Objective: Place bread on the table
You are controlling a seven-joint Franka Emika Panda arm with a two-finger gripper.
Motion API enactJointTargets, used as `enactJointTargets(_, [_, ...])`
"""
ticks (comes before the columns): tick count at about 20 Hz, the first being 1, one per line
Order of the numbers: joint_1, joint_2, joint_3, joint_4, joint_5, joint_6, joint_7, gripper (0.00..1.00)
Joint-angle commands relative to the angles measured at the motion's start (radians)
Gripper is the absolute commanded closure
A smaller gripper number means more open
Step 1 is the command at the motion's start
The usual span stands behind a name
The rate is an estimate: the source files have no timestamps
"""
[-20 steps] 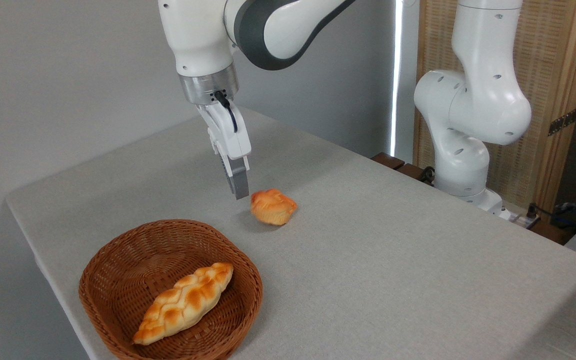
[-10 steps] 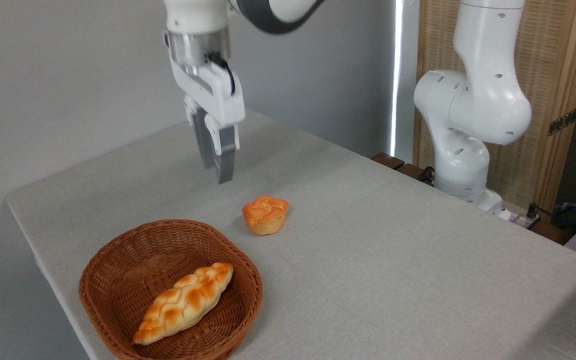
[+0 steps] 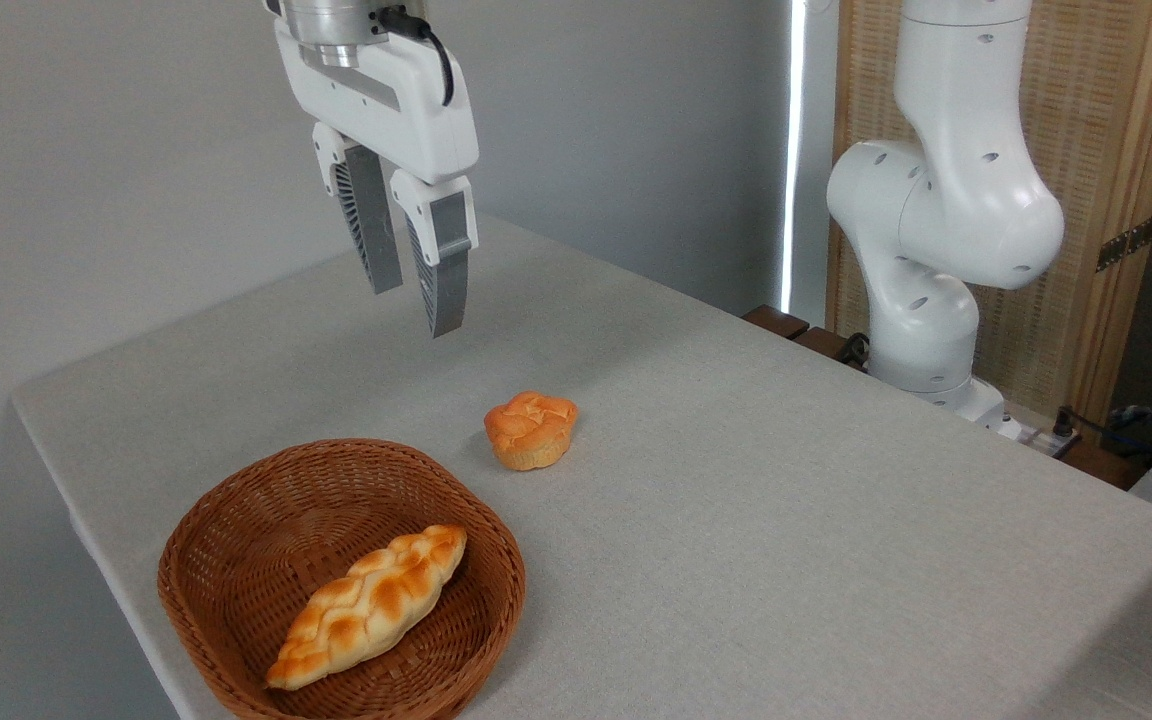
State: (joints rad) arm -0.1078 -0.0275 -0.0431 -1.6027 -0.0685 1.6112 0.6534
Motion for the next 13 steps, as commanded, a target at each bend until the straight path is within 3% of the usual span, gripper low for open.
enactJointTargets(1, [-0.001,0.037,0.009,0.066,0.013,-0.053,-0.008,0.0])
enactJointTargets(13, [-0.001,0.032,0.042,0.061,0.015,-0.054,-0.005,0.0])
